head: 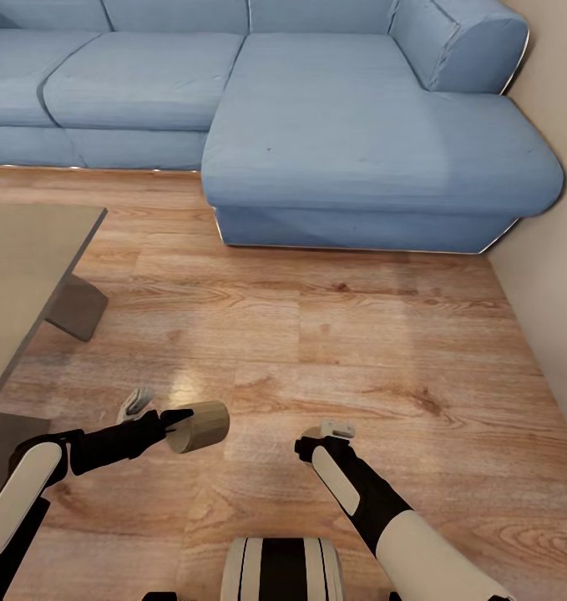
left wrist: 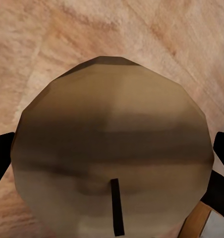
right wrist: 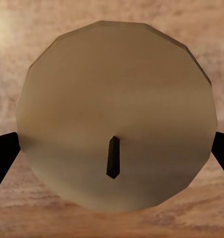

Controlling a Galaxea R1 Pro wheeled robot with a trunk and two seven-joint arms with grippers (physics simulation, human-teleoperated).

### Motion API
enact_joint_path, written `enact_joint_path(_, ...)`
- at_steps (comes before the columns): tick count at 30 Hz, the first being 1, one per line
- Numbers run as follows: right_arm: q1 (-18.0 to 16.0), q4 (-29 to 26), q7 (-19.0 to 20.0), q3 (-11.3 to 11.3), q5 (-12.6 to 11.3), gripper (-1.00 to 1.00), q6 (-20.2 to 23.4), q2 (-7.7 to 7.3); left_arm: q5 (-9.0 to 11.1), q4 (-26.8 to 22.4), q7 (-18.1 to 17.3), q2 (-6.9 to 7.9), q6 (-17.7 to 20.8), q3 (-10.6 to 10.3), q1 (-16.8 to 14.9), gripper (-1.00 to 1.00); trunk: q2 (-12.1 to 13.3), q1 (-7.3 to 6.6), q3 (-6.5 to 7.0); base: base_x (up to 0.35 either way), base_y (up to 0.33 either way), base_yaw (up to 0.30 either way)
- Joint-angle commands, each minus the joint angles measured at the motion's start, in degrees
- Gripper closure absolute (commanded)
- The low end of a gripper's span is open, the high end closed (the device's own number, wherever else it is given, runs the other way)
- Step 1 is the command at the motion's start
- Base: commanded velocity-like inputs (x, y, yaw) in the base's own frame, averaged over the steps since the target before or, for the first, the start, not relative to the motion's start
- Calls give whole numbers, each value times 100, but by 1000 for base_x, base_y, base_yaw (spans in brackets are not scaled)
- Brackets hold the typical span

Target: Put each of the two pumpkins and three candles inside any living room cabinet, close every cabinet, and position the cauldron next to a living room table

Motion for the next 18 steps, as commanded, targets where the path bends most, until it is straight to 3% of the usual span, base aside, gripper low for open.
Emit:
enact_joint_path(1, -4, -8, -48, 20, -43, 100, 5, -3, 68, -5, 57, -1, 21, 4, -3, 100, -1, -1, -4, 0, 0, 0)
enact_joint_path(18, -4, -8, -45, 20, -49, 100, 3, -3, 68, 3, 57, -6, 21, 1, -3, 100, 1, -6, 41, 0, 0, 0)
